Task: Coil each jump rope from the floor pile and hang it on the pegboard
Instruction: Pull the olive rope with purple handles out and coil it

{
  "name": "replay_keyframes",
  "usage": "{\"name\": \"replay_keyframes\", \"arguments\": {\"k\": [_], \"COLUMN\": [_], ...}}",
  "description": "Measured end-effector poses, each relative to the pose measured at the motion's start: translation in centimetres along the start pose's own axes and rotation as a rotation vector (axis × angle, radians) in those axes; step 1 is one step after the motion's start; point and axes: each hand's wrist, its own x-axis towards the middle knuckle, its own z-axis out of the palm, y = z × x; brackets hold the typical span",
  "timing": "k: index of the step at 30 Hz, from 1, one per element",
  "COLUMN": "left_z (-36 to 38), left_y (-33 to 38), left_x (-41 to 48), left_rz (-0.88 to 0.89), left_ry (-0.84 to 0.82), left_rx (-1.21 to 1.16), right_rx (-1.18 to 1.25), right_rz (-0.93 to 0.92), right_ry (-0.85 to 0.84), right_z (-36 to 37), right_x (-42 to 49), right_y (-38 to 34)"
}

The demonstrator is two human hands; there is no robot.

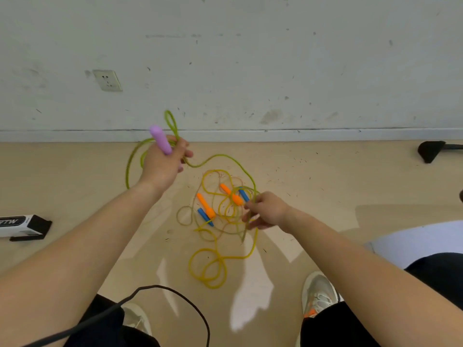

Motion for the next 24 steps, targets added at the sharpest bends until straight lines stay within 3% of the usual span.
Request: {"name": "replay_keyframes", "arguments": {"k": [4,9,14,16,20,24], "left_z": [2.0,4.0,4.0,3.6,2.6,2.1], "left_y": [-2.4,-1.9,-0.6,0.2,1.6,3.1], "left_x": [-2.4,-5.7,-7.4,-7.6,-7.2,-6.1], "left_rz": [0.016,-0.147,-0.283,-0.282,-0.118,-0.189], "left_ry": [-0.231,-0.432,-0.555,-0.586,-0.695,-0.563], "left_rx": [0.132,-0.184,-0.344,-0.327,-0.109,-0.279], "right_rx": [0.42,0.898,1.121,1.179,1.177,0.779], "right_rz": [-0.104,-0.202,-0.268,-0.268,-0.245,-0.127], "right_ry": [-0.073,-0.098,-0.014,0.078,0.23,0.327], "right_z": [-0.8,-1.8,-3.7,-4.9,-6.4,-6.4], "right_x": [-2.3,-4.7,-4.8,-4.6,-4.4,-4.2], "right_y": [-5.1,-9.5,-10.5,-10.1,-8.9,-7.0]}}
